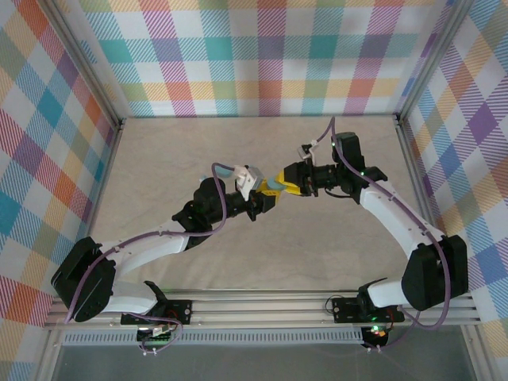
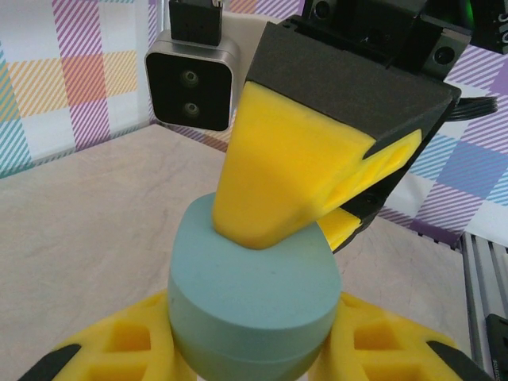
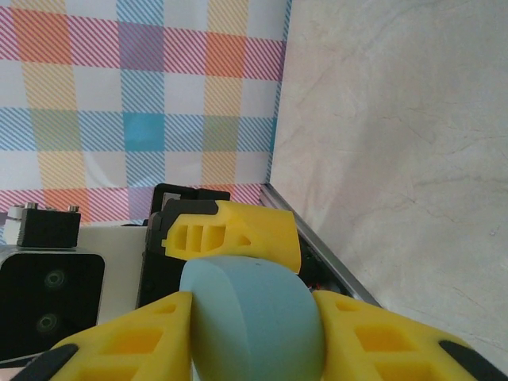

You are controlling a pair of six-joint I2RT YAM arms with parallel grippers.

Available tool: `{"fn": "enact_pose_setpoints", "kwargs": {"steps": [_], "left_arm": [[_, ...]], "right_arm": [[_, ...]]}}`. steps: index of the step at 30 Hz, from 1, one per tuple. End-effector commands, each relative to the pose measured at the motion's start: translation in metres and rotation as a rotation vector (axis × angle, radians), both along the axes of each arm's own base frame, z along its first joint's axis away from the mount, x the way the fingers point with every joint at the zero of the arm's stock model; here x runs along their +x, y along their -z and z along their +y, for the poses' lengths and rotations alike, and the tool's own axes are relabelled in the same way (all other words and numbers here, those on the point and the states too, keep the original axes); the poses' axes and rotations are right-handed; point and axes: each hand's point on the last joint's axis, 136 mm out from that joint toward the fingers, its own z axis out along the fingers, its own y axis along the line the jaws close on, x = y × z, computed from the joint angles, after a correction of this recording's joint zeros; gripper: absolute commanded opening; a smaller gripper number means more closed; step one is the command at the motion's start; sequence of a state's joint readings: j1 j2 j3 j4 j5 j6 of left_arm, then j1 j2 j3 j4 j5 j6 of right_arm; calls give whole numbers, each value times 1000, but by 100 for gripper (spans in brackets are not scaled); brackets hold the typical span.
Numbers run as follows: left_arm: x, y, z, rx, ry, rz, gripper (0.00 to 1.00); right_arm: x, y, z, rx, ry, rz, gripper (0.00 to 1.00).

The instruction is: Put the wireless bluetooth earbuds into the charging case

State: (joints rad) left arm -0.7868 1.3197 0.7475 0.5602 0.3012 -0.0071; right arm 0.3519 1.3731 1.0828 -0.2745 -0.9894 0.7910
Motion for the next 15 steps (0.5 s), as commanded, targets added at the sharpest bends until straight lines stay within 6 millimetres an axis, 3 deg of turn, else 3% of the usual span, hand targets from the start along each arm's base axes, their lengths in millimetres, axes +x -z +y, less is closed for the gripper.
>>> {"fn": "enact_pose_setpoints", "kwargs": {"steps": [1, 15], "left_arm": [[5, -23, -6, -51, 2, -46, 6], [12, -12, 2, -29, -63, -5, 31]], "right_arm": [[-26, -11, 13, 88, -144, 27, 24], [-1, -11, 12, 46, -12, -25, 7]]}}
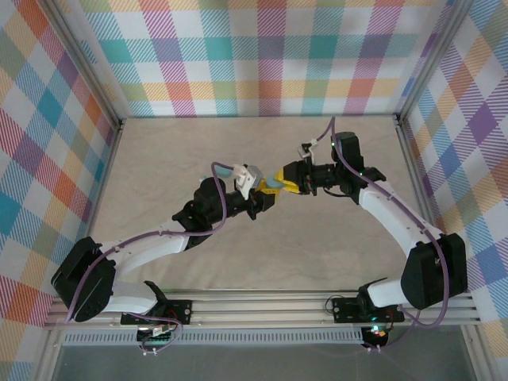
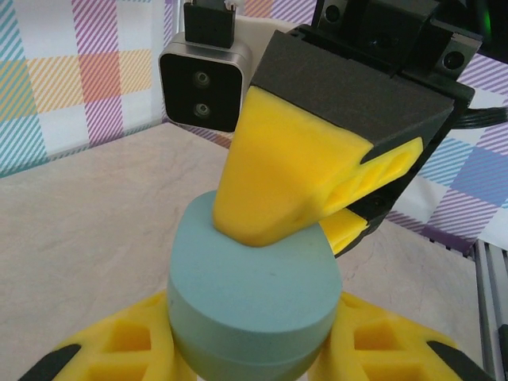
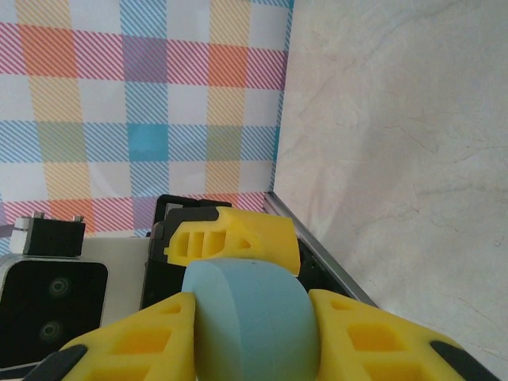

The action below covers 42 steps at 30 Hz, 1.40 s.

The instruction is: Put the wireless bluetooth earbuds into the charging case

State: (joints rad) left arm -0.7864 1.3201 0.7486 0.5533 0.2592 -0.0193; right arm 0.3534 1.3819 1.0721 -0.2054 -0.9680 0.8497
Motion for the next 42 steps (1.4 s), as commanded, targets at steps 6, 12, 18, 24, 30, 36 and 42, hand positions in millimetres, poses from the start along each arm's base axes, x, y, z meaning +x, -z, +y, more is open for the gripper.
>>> {"fn": "enact_pose_setpoints", "kwargs": {"steps": [6, 12, 18, 24, 30, 36, 42], "left_arm": [[6, -10, 0, -13, -29, -3, 39], [9, -7, 9, 22, -77, -1, 59], [10, -2, 18, 62, -113, 10, 70], [16, 6, 42, 94, -221, 7, 74], [21, 21, 65, 182, -303, 40, 77], [22, 30, 80, 180, -345, 53, 78], [25, 41, 88, 195, -369, 70, 78]], "right_arm": [[-3, -14, 9, 28, -6, -57, 3], [7, -10, 4, -7, 57, -77, 2], [31, 6, -9, -61, 148, -75, 2], [63, 32, -28, -125, 226, -75, 1], [105, 89, -61, -290, 298, -63, 2], [150, 160, -95, -392, 329, 45, 1], [192, 203, -110, -412, 344, 100, 1]]}}
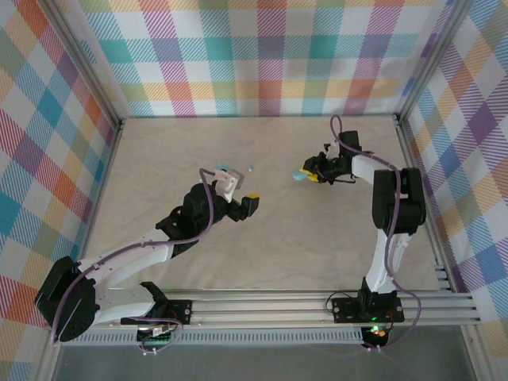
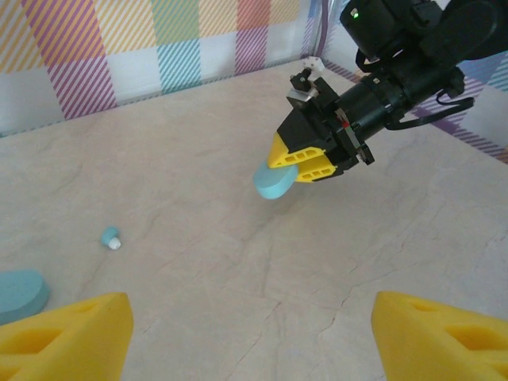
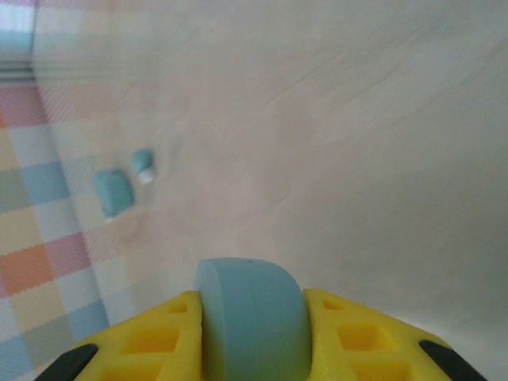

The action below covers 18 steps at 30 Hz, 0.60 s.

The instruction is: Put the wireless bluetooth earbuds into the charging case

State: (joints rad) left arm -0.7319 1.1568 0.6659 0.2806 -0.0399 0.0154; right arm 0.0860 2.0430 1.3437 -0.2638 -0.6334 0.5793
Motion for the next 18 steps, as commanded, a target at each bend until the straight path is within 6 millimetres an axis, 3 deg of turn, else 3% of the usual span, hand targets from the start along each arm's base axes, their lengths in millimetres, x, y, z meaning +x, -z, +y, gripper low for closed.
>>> {"fn": "enact_pose_setpoints", "kwargs": {"steps": [1, 9, 15, 18], "left_arm": [[2, 1, 9, 1, -28, -3, 78], [11, 12, 12, 1, -49, 15, 79], [14, 15, 14, -16, -53, 25, 79], [13, 15, 16, -10, -58, 29, 79]], "right_arm": [[20, 1, -2, -18, -33, -35, 1], [45, 18, 0, -15, -20, -10, 2], [47, 34, -4, -55, -24, 32, 8], [45, 35, -8, -86, -13, 36, 16]]}}
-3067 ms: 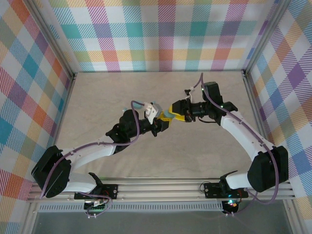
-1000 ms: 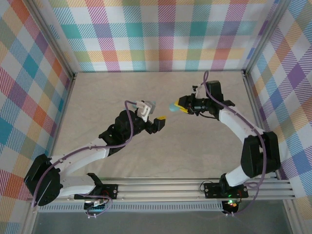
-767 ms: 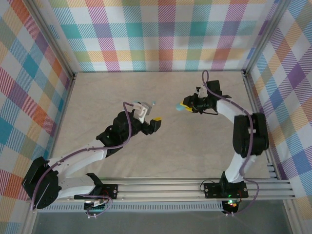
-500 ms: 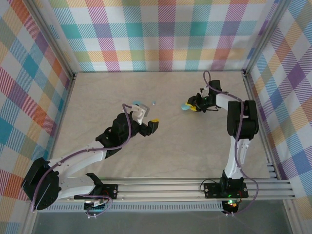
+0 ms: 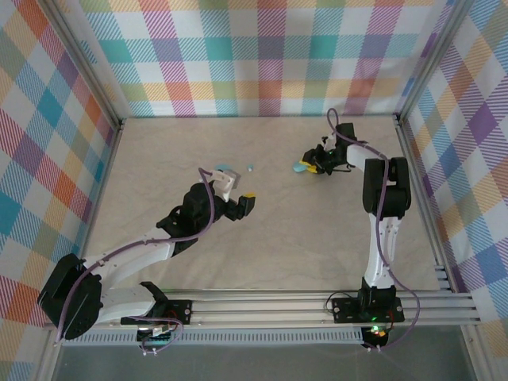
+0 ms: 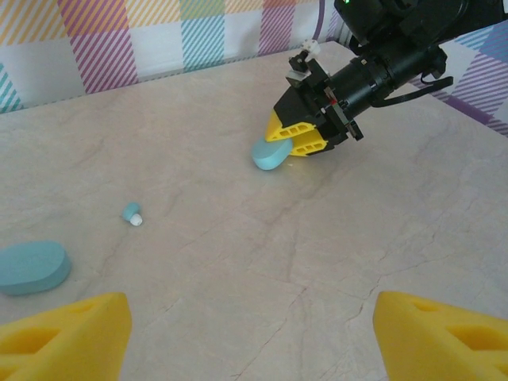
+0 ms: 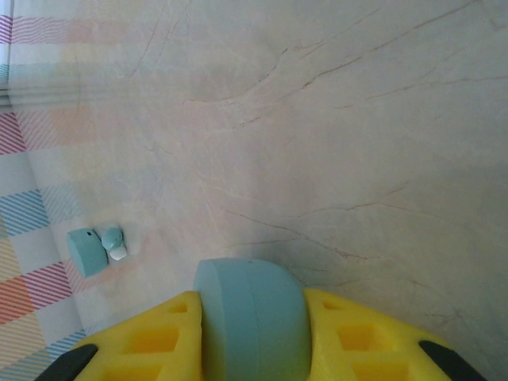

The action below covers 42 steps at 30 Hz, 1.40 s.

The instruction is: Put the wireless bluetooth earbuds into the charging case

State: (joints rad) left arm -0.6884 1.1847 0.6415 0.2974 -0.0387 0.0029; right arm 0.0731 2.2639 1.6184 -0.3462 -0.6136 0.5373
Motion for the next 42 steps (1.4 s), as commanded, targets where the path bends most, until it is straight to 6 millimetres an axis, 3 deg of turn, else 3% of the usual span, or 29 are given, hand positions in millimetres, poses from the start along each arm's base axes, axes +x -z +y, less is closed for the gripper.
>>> {"fn": "enact_pose_setpoints", "kwargs": {"steps": [1, 7, 16, 21, 26, 32, 38, 42], "left_arm": [[1, -3, 4, -20, -12, -7, 79], [2, 11, 13, 6, -34, 14, 80], [3, 8, 26, -28, -99, 41, 85], [1, 10, 53, 18, -220, 70, 88], [-4, 22, 107, 30, -461, 134, 93], [-20, 48, 155, -114, -656, 275, 99], [-28, 57, 166, -204, -660, 417, 100], [-27, 62, 167, -207, -651, 510, 100]], "right_arm": [[-8, 10, -5, -64, -4, 37, 21], [-14, -5, -15, -140, 25, 35, 42], [-33, -35, -22, -234, 18, -6, 54], [-45, -59, -14, -284, -20, -74, 55], [-54, -81, 35, -311, -163, -211, 54], [-43, -80, 132, -309, -364, -348, 54], [-18, -79, 223, -274, -488, -478, 56], [-3, -68, 258, -278, -537, -532, 63]]}}
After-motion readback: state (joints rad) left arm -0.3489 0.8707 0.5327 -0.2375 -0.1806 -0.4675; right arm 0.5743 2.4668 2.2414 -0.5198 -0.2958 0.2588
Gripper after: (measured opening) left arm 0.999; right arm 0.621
